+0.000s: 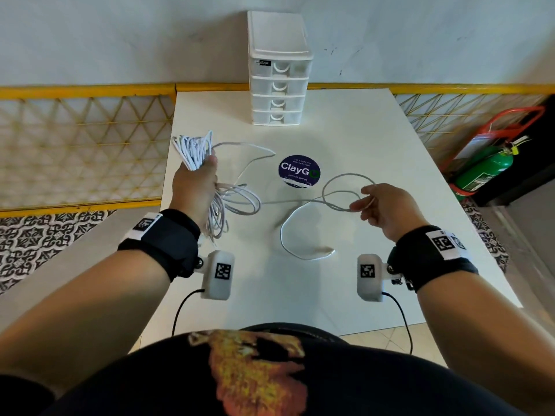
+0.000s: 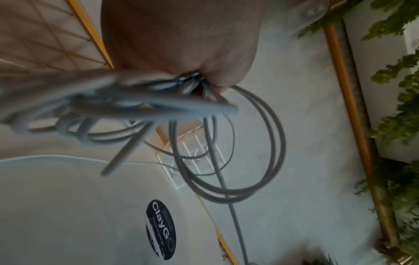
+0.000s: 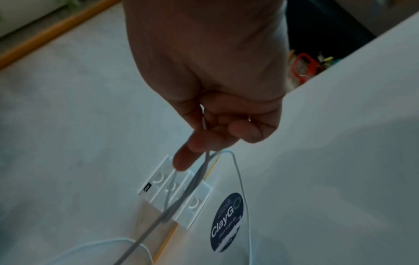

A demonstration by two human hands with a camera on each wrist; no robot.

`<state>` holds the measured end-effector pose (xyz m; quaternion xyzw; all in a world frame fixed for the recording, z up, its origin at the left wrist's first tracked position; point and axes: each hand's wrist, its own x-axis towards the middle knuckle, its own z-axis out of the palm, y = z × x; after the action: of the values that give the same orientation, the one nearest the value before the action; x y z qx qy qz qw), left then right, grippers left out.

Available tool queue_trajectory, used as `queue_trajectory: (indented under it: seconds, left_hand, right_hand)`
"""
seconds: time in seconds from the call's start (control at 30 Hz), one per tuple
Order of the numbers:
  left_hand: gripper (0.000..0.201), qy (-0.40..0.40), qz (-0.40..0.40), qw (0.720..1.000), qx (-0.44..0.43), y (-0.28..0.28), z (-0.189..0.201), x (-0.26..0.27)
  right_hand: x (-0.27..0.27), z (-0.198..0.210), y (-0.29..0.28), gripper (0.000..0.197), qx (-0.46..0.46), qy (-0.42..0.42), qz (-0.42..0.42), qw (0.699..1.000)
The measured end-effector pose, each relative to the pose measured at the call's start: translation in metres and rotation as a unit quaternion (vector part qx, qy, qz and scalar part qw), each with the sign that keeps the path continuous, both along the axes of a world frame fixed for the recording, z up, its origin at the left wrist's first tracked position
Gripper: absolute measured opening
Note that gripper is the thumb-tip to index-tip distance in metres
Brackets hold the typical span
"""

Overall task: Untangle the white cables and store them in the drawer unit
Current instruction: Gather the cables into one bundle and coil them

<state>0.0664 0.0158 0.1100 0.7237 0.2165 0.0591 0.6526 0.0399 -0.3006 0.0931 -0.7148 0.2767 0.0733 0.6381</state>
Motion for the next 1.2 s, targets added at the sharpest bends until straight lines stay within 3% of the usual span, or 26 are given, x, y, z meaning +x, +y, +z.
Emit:
queue_trajectory:
  seconds: [0.13,0.23,0.37,0.47,0.67,0.83,1.0,1.1,1.2]
  left_hand:
    - [0.011,-0.046,-0.043,0.997,0.055,-0.001,0.014,-0.006]
    - [0.015,-0.047,-0.138,0.985,0.087,-0.011,0.025,-0.017]
    - [0.005,-0.025,-0.330,0.926,0.181,-0.035,0.035,-0.028]
    - [0.007,-0.007,-0.384,0.908,0.170,-0.051,0.033,-0.029]
    - [0.041,0.048,-0.383,0.913,0.131,-0.056,0.028,-0.028]
    - [0.041,0.027,-0.354,0.933,0.061,-0.058,0.028,-0.027]
    - [0.039,0.021,-0.329,0.942,0.061,-0.060,0.032,-0.026]
    - [0.035,0.035,-0.309,0.945,0.106,-0.052,0.033,-0.024]
    - [0.035,0.044,-0.280,0.951,0.119,-0.035,0.032,-0.019]
  right_hand:
    - [-0.005,0.010,0.001,0.018,-0.083,-0.033,0.087,0.992]
    - [-0.002,0.021,0.018,0.018,-0.102,-0.084,0.149,0.980]
    - [0.003,0.038,0.048,0.018,-0.057,-0.122,0.204,0.970]
    - [0.003,0.049,0.064,0.020,0.056,-0.145,0.196,0.968]
    - [0.000,0.054,0.075,0.023,0.227,-0.158,0.137,0.951]
    - [-0.002,0.050,0.078,0.024,0.317,-0.173,0.126,0.924]
    - [-0.003,0.047,0.082,0.026,0.380,-0.170,0.146,0.898]
    - [-0.001,0.049,0.077,0.025,0.346,-0.156,0.131,0.916]
    - [0.005,0.054,0.051,0.017,0.178,-0.156,0.136,0.962]
